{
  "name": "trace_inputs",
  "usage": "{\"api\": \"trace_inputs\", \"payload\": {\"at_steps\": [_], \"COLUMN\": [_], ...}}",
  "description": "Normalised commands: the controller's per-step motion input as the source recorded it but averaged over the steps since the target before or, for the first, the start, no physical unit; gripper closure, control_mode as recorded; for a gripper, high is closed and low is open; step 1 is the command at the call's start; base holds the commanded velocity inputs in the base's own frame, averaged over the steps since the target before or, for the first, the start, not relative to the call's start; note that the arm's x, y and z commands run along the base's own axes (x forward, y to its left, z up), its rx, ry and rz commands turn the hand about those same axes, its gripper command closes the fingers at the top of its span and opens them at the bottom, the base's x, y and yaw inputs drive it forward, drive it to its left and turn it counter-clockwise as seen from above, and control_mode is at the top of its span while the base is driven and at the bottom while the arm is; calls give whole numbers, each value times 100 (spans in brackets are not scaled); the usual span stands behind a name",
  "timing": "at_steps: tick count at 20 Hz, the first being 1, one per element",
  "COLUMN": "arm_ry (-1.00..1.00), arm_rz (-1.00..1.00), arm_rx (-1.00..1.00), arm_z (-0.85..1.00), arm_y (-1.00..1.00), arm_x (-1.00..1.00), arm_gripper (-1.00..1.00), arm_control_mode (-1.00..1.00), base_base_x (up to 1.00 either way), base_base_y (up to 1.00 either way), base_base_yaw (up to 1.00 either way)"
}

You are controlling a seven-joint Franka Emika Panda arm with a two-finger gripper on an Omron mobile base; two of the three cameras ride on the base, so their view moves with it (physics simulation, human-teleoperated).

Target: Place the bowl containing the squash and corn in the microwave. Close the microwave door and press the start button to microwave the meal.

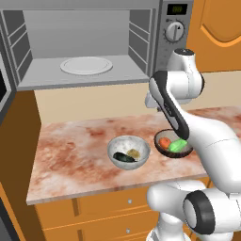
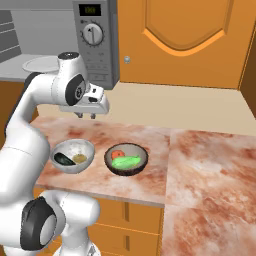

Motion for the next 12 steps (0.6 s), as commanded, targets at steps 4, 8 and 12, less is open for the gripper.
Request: {"api": "trace_inputs", "payload": {"at_steps": [4,8,12], "arm_ry": [-3,-13,-20], "arm_rz": [-5,-10,-13], "arm_rx": [0,2,8], "arm_z": [-12,-52,-70], "arm_y": [-10,-29,-46], "arm_x": [-22,-39,-26], "arm_gripper": [-100,-100,-100], "arm_control_mode": [-100,-100,-100], "base_base_x": [0,0,0], "base_base_y": [0,0,0], "base_base_yaw": [0,0,0]}}
